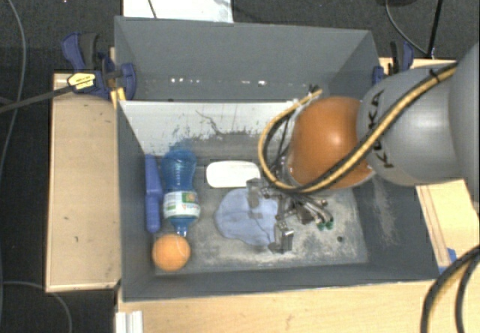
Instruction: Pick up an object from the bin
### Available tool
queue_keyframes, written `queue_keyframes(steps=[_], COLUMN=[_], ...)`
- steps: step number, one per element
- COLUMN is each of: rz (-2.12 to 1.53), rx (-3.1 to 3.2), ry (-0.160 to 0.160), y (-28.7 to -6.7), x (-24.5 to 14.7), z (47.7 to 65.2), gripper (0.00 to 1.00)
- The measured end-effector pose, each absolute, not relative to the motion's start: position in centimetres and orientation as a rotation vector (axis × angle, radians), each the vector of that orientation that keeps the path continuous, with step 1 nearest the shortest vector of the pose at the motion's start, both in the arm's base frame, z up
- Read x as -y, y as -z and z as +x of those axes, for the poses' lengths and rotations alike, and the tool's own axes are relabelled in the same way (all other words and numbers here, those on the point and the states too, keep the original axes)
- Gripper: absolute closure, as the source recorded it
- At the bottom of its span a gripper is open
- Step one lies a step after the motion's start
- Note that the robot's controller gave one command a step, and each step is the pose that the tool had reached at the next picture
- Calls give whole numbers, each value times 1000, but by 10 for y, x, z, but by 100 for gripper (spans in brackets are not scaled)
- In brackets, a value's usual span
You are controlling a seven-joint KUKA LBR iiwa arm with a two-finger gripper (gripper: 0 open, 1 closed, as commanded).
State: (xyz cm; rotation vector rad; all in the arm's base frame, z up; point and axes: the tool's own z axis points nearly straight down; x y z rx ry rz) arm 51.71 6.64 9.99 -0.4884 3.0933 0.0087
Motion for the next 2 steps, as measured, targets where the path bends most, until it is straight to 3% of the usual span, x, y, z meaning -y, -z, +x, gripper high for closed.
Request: queue_keyframes(steps=[1, 2], rz=[-679, -455], rx=[-3056, -3097], ry=[-9, -10], y=[-87, -74], x=[-64, -61], z=[517, 513], gripper=[0, 0])
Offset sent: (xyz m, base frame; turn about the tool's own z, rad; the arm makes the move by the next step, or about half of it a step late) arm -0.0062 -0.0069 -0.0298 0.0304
